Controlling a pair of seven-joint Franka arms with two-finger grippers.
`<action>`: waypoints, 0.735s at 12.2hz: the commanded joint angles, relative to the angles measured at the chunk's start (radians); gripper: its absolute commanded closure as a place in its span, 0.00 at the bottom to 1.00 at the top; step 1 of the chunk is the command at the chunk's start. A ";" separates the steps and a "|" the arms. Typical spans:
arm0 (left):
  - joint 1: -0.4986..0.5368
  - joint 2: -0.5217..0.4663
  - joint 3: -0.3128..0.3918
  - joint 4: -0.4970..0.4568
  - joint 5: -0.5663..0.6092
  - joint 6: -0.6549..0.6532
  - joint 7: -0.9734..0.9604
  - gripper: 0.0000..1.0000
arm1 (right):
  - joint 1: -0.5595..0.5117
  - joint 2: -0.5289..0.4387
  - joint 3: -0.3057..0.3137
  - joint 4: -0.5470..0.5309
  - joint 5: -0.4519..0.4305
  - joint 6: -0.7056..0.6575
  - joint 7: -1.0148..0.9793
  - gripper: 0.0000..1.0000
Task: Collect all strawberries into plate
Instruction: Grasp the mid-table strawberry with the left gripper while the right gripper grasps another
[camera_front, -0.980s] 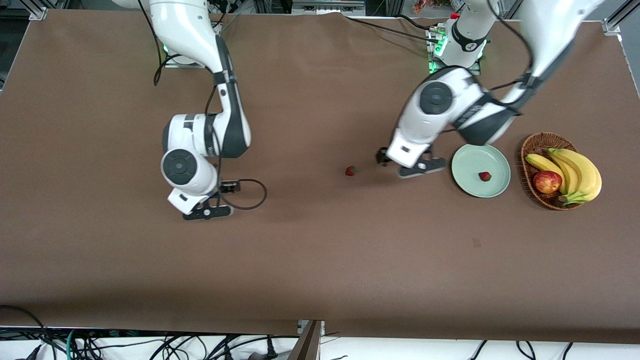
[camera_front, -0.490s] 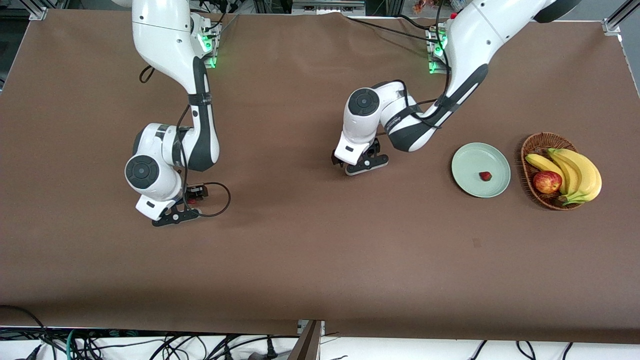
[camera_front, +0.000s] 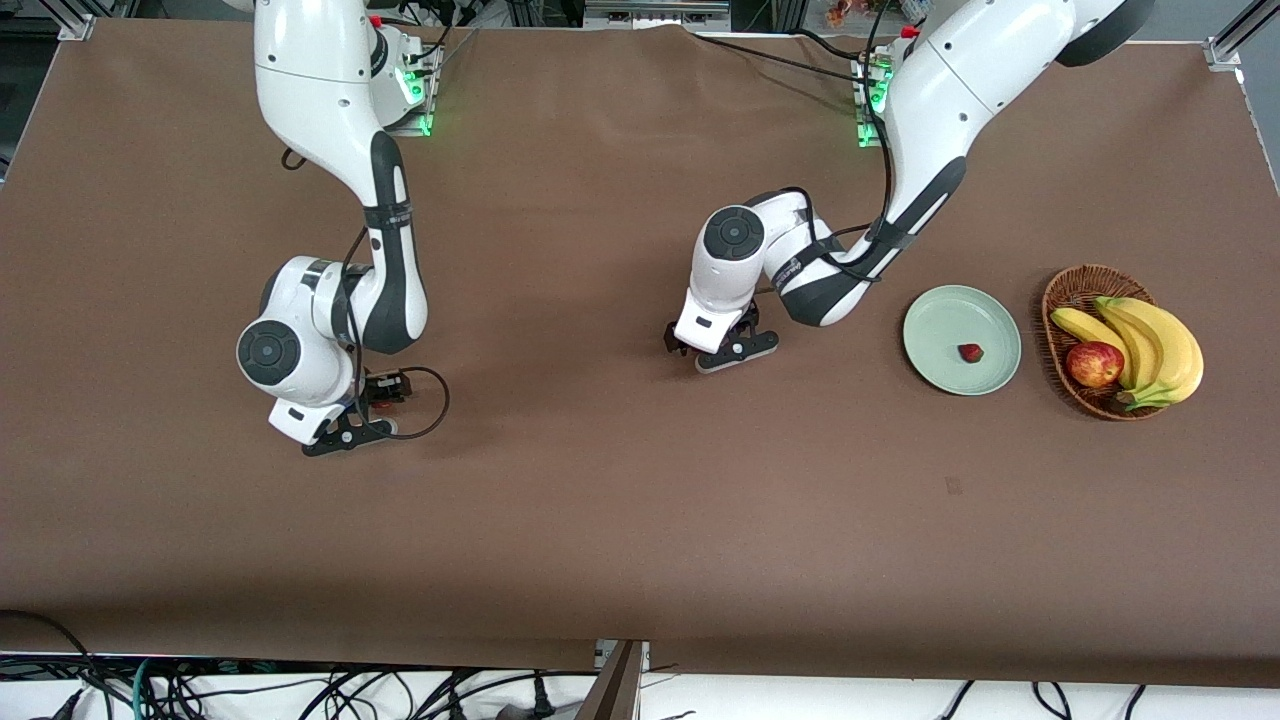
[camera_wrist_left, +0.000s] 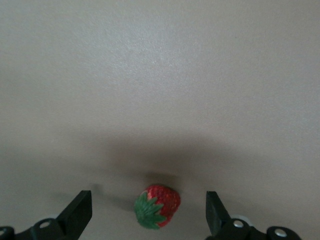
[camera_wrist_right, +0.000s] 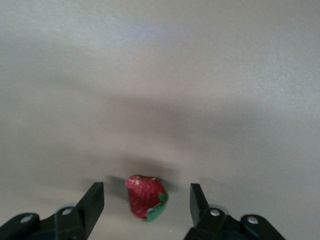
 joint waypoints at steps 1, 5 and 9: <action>-0.030 0.027 0.007 0.033 0.009 -0.004 -0.017 0.06 | -0.017 -0.016 0.017 -0.014 0.027 0.016 -0.042 0.41; -0.047 0.027 0.007 0.033 0.004 -0.013 -0.046 0.56 | -0.017 -0.018 0.023 -0.013 0.030 0.007 -0.038 0.66; -0.028 0.023 0.007 0.036 0.004 -0.013 -0.038 0.71 | 0.000 -0.041 0.025 0.033 0.055 -0.089 0.053 0.66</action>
